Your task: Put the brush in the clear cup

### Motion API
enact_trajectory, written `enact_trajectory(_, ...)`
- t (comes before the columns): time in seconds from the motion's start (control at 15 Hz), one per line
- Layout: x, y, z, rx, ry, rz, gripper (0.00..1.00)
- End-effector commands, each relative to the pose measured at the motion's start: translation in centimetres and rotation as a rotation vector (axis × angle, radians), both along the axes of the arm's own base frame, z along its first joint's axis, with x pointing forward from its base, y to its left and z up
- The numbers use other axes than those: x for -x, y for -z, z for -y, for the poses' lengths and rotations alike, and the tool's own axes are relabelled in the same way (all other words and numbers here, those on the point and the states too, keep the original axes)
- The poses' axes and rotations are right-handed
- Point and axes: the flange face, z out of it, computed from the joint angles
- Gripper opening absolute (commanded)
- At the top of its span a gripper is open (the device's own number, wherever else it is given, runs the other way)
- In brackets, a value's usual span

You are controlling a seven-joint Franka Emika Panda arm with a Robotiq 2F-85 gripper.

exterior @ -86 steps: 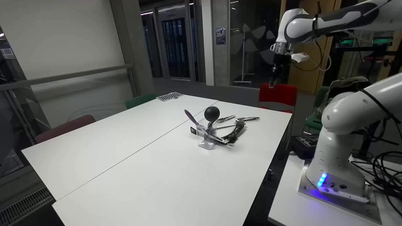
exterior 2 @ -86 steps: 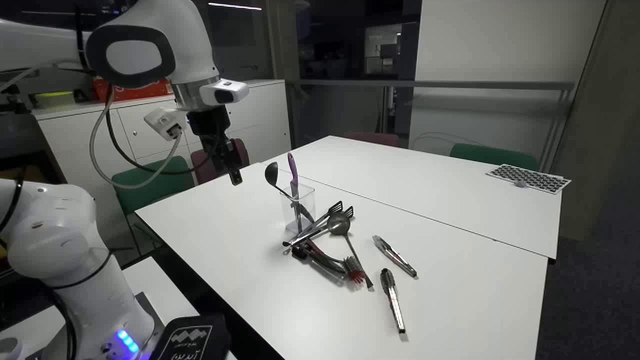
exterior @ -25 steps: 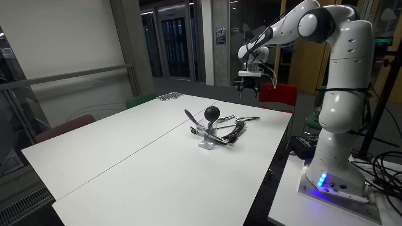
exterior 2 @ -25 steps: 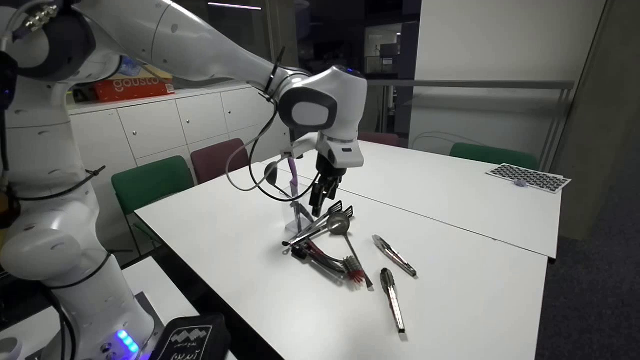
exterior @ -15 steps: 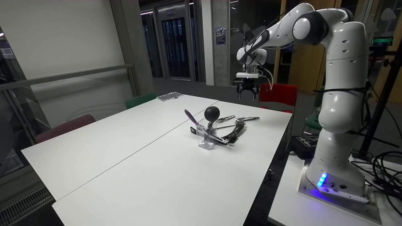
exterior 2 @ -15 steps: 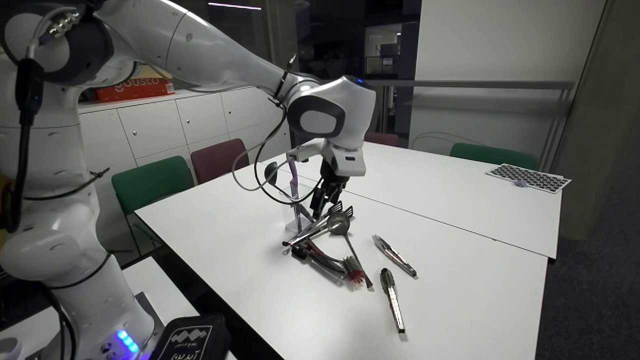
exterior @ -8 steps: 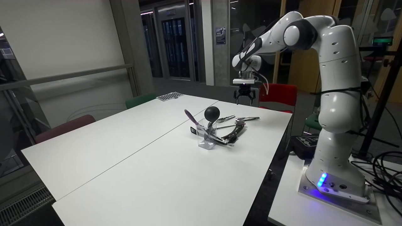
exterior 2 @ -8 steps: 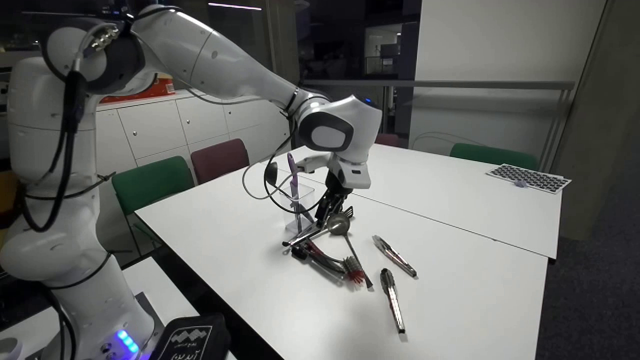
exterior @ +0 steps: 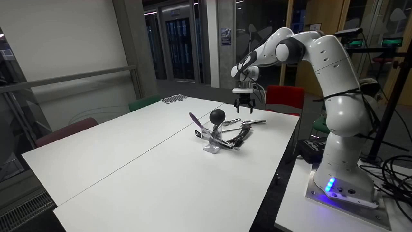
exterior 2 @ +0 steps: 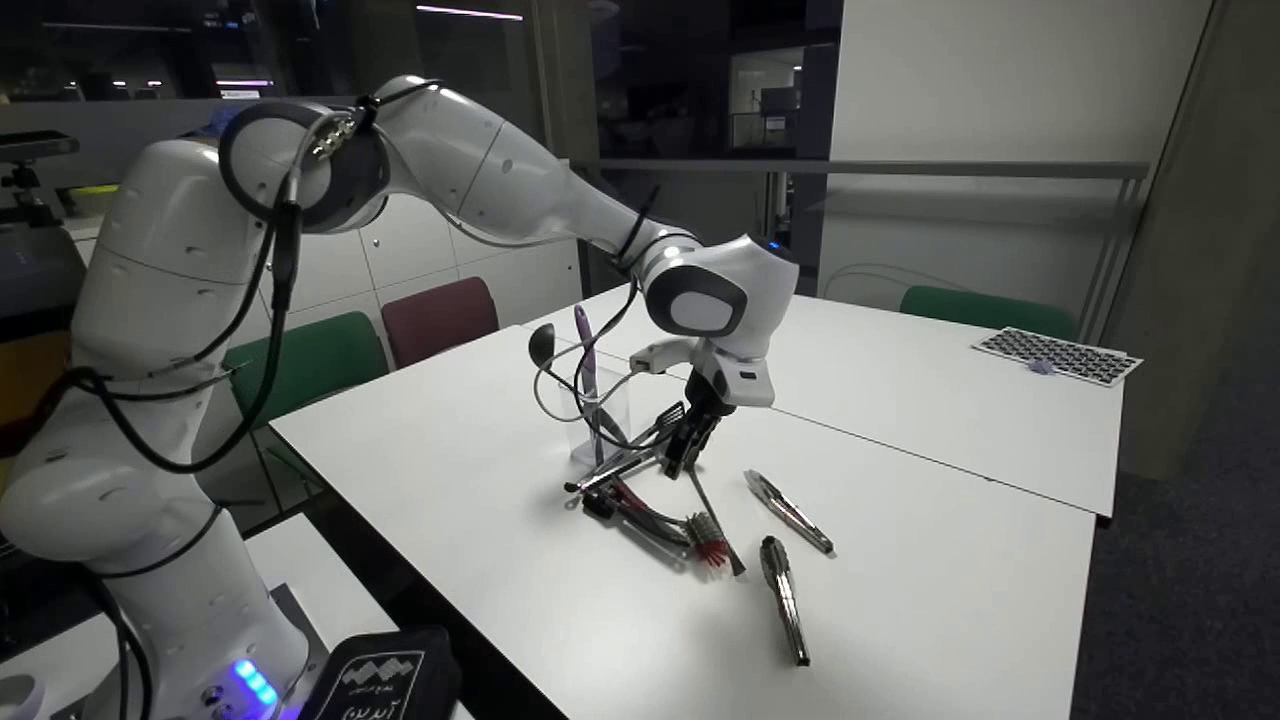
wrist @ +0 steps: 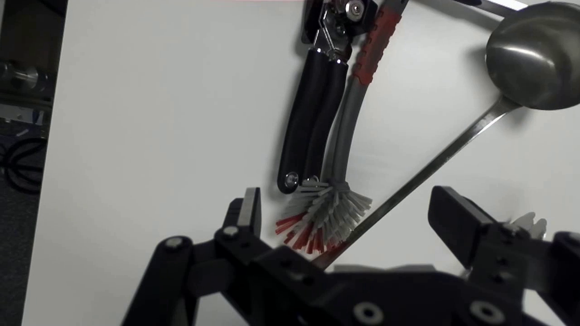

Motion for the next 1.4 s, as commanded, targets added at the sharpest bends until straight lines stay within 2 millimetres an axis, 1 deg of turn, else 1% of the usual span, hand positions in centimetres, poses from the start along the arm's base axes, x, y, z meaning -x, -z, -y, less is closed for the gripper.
enact_trajectory(0.0,-1.8,1.7,0.6,-0.044,-0.018,-0.031,1.0)
enact_trajectory(0.27,-2.7,4.6,0.2,-0.068,-0.042,-0.082,1.0)
enact_trajectory(0.47,-2.8,6.4,0.4,-0.069,-0.048,-0.11,1.0)
enact_trajectory(0.53,-2.5,6.9,0.4,-0.075,-0.071,-0.14,1.0)
enact_trajectory(0.6,-2.5,7.0,-0.4,-0.042,-0.05,-0.116,1.0)
enact_trajectory(0.73,-2.5,7.7,-0.5,-0.045,-0.05,-0.127,1.0)
enact_trajectory(1.07,-2.5,7.9,-0.6,-0.047,-0.055,-0.128,1.0)
enact_trajectory(1.33,-3.3,10.1,-1.0,-0.06,-0.092,-0.16,1.0)
